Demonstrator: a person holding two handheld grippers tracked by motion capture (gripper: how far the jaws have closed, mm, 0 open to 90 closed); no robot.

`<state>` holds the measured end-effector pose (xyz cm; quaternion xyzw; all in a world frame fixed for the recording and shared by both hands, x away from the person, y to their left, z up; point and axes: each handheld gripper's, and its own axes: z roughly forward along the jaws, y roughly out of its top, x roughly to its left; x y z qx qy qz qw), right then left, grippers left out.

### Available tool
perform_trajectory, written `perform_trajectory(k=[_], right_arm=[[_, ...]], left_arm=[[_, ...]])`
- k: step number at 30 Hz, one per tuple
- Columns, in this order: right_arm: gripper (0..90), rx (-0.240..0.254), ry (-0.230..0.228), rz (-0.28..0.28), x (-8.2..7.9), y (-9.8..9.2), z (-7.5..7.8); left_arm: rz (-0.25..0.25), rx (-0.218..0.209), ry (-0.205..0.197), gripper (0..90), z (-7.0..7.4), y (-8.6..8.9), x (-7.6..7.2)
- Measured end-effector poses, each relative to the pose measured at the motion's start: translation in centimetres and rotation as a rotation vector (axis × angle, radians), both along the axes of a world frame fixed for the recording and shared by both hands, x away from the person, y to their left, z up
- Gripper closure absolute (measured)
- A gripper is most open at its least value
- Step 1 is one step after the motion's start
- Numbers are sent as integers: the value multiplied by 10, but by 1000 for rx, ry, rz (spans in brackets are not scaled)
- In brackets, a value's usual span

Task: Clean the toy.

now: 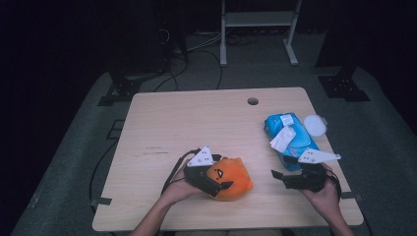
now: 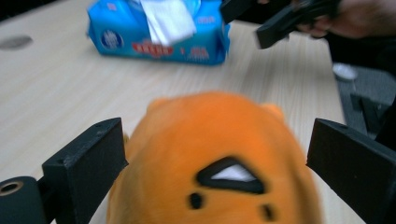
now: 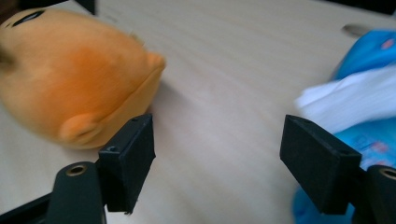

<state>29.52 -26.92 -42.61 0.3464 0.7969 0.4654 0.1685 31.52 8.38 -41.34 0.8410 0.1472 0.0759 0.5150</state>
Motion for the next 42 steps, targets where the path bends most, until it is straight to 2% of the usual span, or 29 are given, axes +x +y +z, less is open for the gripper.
perform_trajectory(k=[1, 3, 4, 5, 6, 7, 8, 11, 12, 13, 16, 17, 18, 19, 21, 22, 23, 24, 26, 28, 29, 30, 31, 35, 40, 42], right_arm=[[252, -10, -30, -15, 9, -2, 8], [252, -29, -57, -44, 21, -5, 14], [252, -42, -69, -54, 27, -7, 16], [252, -48, -78, -62, 34, -8, 18], [252, -48, -81, -72, 40, -9, 19], [252, -62, -90, -78, 47, -10, 20], [252, -80, -95, -89, 52, -11, 20], [263, -103, -78, -111, 69, -14, 18], [263, -103, -78, -111, 69, -14, 18], [265, -109, -50, -122, 80, -16, 14], [289, -127, -28, -136, 88, -19, 9], [322, -142, -8, -159, 95, -21, 5], [322, -142, -8, -159, 95, -21, 5], [399, -127, 18, -172, 99, -26, 1], [459, -105, 44, -181, 102, -30, -3], [459, -105, 44, -181, 102, -30, -3], [501, -100, 49, -185, 102, -31, -4], [600, -101, 58, -197, 101, -33, -5], [665, -88, 73, -211, 101, -36, -4], [683, -76, 86, -213, 101, -37, -4], [759, -65, 99, -215, 102, -38, -3], [759, -65, 99, -215, 102, -38, -3], [819, -60, 109, -220, 102, -38, -1], [858, -65, 119, -230, 103, -38, 3], [868, -27, 131, -233, 101, -42, 8], [870, 3, 133, -215, 97, -45, 14]], left_arm=[[8, -4, -18, 41, 6, 5, -2], [9, 8, -21, 46, 7, 10, -3], [9, 8, -21, 57, 7, 10, -3], [6, 37, -16, 71, 5, 16, -3], [6, 37, -16, 89, 5, 16, -3], [-3, 55, -9, 115, 3, 22, -3], [-1, 54, -2, 125, 2, 26, -3], [15, 59, 13, 125, -2, 32, 0], [15, 59, 13, 125, -2, 32, 0], [14, 48, 38, 125, -5, 34, 2], [13, 54, 49, 133, -8, 35, 3], [10, 50, 58, 138, -9, 34, 3], [10, 50, 58, 139, -9, 34, 3], [2, 55, 62, 148, -11, 32, 2], [-9, 64, 71, 154, -15, 30, 2], [-9, 64, 71, 155, -15, 30, 2], [-13, 68, 74, 155, -17, 29, 2], [-1, 68, 66, 168, -19, 28, 1], [3, 68, 65, 182, -19, 28, 1], [1, 69, 58, 202, -20, 28, 0], [-3, 72, 55, 204, -20, 28, 0], [-3, 72, 55, 204, -20, 28, 0], [-2, 73, 56, 204, -21, 28, 0], [-2, 70, 54, 202, -21, 28, 0], [4, 62, 53, 199, -23, 28, 0], [4, 61, 50, 199, -23, 28, 0]])
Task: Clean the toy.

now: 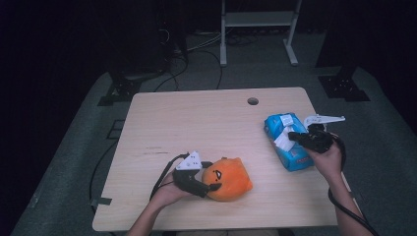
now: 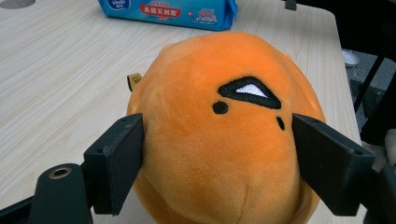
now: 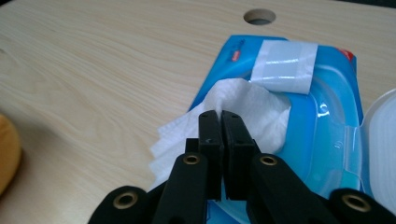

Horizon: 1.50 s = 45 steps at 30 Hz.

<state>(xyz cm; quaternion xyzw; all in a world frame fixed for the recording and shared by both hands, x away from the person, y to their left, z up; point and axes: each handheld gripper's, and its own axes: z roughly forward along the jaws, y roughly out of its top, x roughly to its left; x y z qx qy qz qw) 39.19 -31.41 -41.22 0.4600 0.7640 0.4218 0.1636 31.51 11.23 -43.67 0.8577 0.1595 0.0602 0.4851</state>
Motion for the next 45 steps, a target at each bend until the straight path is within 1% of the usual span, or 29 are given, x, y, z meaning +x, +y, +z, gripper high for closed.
perform_trajectory(k=[2, 3, 5, 7, 8, 9, 10, 12, 15, 16, 18, 19, 21, 22, 23, 24, 25, 26, 27, 29, 31, 33, 34, 35, 37, 39, 40, 42, 45], right_arm=[[871, 9, -6, 11, -2, -1, 3], [871, 34, -19, 29, -7, -1, 9], [871, 37, -26, 51, -12, 2, 14], [871, 24, -38, 78, -18, 7, 20], [871, 24, -38, 78, -18, 7, 20], [871, 20, -59, 115, -29, 14, 27], [871, 20, -68, 129, -32, 17, 29], [871, 36, -87, 172, -43, 24, 34], [871, 53, -95, 243, -59, 39, 41], [871, 50, -101, 272, -64, 44, 43], [870, 63, -109, 324, -75, 56, 47], [870, 63, -125, 350, -80, 62, 49], [870, 87, -121, 400, -91, 73, 52], [870, 87, -121, 400, -91, 73, 52], [870, 102, -123, 451, -99, 83, 56], [870, 102, -123, 451, -99, 83, 56], [870, 117, -114, 507, -107, 94, 60], [870, 117, -114, 507, -107, 94, 60], [869, 134, -98, 551, -110, 103, 60], [869, 153, -73, 597, -113, 112, 58], [869, 172, -43, 632, -111, 120, 54], [869, 151, -23, 643, -106, 128, 48], [869, 151, -23, 643, -106, 128, 48], [866, 129, -4, 635, -98, 133, 39], [866, 82, 0, 605, -90, 137, 30], [865, 70, 15, 589, -82, 140, 22], [865, 55, 20, 582, -79, 142, 19], [866, 53, 33, 589, -76, 145, 15], [866, 57, 28, 597, -78, 147, 15]], left_arm=[[-1, 0, 0, 197, 0, 0, 0], [0, -3, 3, 196, -1, 1, 1], [1, -5, 3, 194, -1, 1, 1], [1, -5, 1, 190, -1, 1, 1], [1, -5, 1, 188, -1, 1, 1], [-2, -2, -2, 186, -2, 1, 1], [-3, -2, -2, 183, -2, 1, 2], [-1, -10, 8, 177, -3, 1, 2], [-1, -8, 12, 177, -4, 1, 3], [-1, -3, 8, 177, -3, 1, 3], [-2, -2, 6, 177, -3, 1, 2], [-1, -2, 5, 177, -3, 1, 2], [-2, -2, 3, 176, -3, 1, 2], [-2, -2, 3, 176, -3, 1, 3], [-2, -2, 3, 172, -4, 1, 3], [-2, -2, 3, 172, -4, 1, 3], [-2, -2, 0, 172, -4, 1, 3], [-2, -2, 0, 172, -4, 1, 3], [-3, 0, -4, 170, -4, 0, 3], [-3, -2, -2, 168, -4, 0, 3], [-2, -8, 1, 166, -5, 0, 3], [-2, -8, -1, 166, -5, 0, 3], [-2, -8, -1, 165, -5, 0, 3], [-5, -8, -4, 164, -5, 0, 3], [-8, -7, -3, 161, -5, -1, 3], [-14, 0, -9, 156, -5, -2, 3], [-14, 0, -9, 154, -5, -2, 3], [-17, 19, -16, 153, -4, -3, 2], [-19, 20, -18, 153, -4, -3, 2]])
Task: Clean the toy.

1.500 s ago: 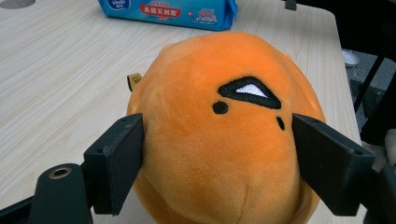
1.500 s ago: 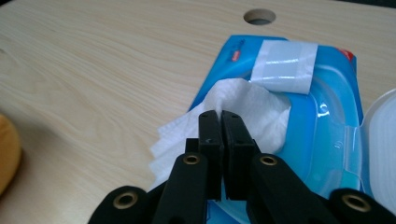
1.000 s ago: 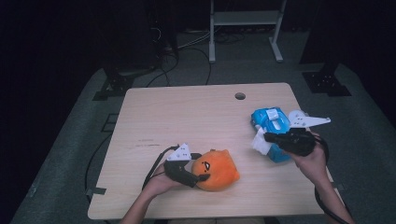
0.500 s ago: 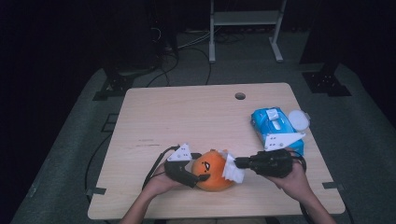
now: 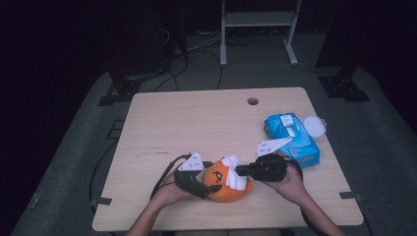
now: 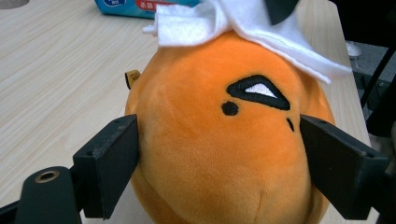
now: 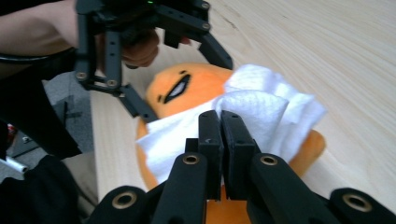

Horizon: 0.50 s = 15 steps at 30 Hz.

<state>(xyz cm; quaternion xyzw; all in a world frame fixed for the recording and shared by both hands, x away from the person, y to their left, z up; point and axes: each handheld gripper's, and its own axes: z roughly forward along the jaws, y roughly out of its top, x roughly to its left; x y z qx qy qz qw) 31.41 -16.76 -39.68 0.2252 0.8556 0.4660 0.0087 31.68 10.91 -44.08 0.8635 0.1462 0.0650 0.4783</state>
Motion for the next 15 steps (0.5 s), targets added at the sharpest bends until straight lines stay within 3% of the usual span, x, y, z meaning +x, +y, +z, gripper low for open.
perform_trajectory(k=[3, 8, 15], right_arm=[[865, 11, 17, 32, -6, 0, 4], [853, -37, -44, -1, -3, 1, 8], [756, -67, -59, -9, 8, 9, -2]], left_arm=[[0, -16, 7, 149, -2, 0, 1], [2, -11, 3, 143, -1, -1, 1], [2, -5, 4, 135, -2, -2, 1]])
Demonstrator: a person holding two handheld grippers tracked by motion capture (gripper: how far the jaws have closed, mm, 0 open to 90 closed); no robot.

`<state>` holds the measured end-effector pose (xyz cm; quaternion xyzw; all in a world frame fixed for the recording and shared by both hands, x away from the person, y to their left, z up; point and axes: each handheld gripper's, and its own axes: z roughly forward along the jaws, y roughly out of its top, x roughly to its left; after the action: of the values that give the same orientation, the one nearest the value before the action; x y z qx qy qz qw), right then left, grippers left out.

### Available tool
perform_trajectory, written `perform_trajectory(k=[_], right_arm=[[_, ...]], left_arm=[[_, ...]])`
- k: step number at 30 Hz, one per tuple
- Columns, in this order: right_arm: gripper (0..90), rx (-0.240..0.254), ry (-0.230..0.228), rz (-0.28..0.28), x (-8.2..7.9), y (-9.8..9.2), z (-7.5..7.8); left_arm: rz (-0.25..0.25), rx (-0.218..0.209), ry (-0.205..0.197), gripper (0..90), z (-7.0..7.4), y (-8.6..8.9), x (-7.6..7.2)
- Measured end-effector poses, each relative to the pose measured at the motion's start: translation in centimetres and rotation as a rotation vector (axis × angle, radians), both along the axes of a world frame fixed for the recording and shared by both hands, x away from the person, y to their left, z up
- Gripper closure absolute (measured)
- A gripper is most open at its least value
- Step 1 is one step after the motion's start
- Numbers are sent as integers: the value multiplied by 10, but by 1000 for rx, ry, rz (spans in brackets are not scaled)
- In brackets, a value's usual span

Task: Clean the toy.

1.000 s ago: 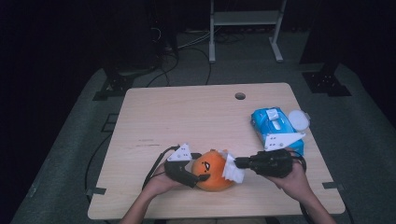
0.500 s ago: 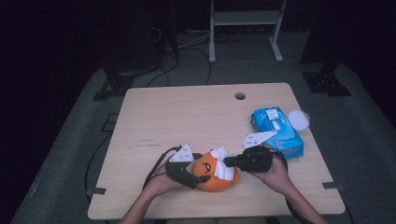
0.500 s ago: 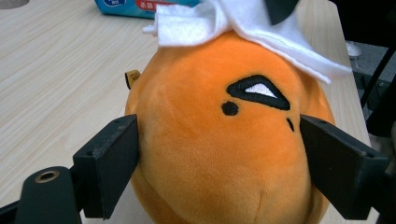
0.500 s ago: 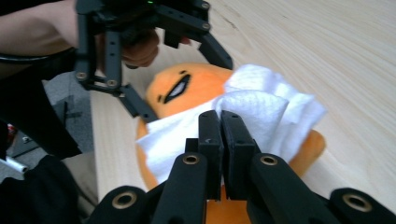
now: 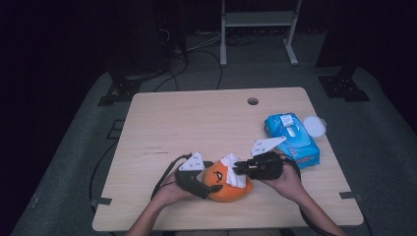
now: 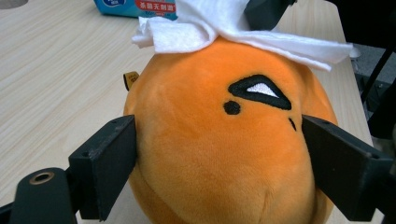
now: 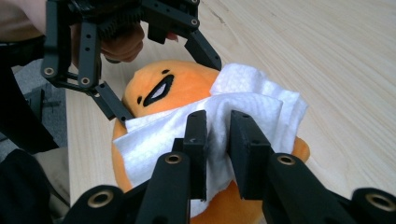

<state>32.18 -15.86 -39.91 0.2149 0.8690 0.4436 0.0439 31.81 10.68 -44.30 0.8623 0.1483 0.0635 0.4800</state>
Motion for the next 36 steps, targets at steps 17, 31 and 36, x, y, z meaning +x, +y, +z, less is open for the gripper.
perform_trajectory(k=[17, 31, 36], right_arm=[[870, 102, 24, 85, -46, -16, 34], [868, 133, 104, 34, -17, -20, 18], [860, 47, 20, -34, -10, -12, 7]], left_arm=[[-11, -6, 0, 124, -3, 0, 2], [-10, -8, 0, 116, -3, 0, 3], [-10, -7, -1, 115, -3, -1, 2]])
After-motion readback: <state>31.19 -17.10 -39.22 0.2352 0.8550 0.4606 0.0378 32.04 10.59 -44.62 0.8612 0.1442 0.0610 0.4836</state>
